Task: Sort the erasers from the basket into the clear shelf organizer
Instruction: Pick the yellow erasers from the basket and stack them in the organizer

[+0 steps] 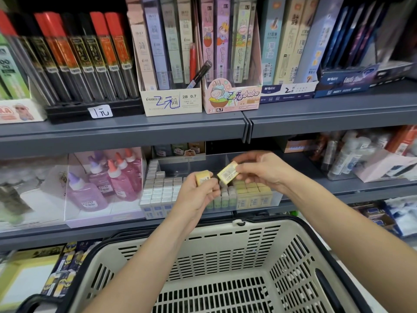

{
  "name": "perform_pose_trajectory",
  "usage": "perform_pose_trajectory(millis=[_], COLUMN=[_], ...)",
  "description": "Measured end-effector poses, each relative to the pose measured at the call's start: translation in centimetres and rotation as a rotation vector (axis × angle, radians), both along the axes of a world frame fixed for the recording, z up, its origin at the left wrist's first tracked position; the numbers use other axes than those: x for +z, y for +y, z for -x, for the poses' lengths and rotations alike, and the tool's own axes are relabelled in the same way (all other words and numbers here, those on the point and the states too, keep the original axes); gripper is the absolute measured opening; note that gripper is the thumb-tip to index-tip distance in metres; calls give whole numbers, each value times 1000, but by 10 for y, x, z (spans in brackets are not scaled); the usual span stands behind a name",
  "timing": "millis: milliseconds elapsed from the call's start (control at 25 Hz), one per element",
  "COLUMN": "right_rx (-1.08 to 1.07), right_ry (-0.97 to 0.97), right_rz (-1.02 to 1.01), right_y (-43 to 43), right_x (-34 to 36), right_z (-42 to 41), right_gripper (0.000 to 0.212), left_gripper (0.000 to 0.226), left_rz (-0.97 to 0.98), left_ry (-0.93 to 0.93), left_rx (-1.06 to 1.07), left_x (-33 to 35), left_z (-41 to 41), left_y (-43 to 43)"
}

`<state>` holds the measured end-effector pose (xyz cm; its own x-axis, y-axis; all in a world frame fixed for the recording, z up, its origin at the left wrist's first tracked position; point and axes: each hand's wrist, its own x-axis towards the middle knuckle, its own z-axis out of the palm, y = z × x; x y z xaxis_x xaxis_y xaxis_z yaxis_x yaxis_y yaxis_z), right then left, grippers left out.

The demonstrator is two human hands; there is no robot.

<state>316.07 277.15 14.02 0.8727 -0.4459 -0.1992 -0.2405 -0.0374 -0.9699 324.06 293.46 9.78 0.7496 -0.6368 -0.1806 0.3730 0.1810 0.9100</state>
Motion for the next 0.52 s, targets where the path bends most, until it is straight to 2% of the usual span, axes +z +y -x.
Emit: perform_pose_trajectory(millis=[40,120,200,280,360,520], right_rx=[-67,-181,-184,-121,-59,72], right_ry=[-23,21,221,309,279,275], right_rz=[64,344,707,945,1003,917], right_y=[-9,-33,-54,-64,-63,-55], right_x=[1,3,4,-3,-12,-35], right_z=[-3,-12,-26,-38,-45,-55], right_gripper=[17,18,14,15,15,24], left_gripper=[13,14,14,12,13,19], left_rz=[8,31,-9,-54,-73,-132], left_ry=[14,43,2,-79,-140,-204], left_rx=[16,23,25,20,24,67], left_x=[0,-1,-3,-6,-7,-7], left_z=[-1,-4,-5,-6,-7,-11], left_y=[1,5,8,11,14,17])
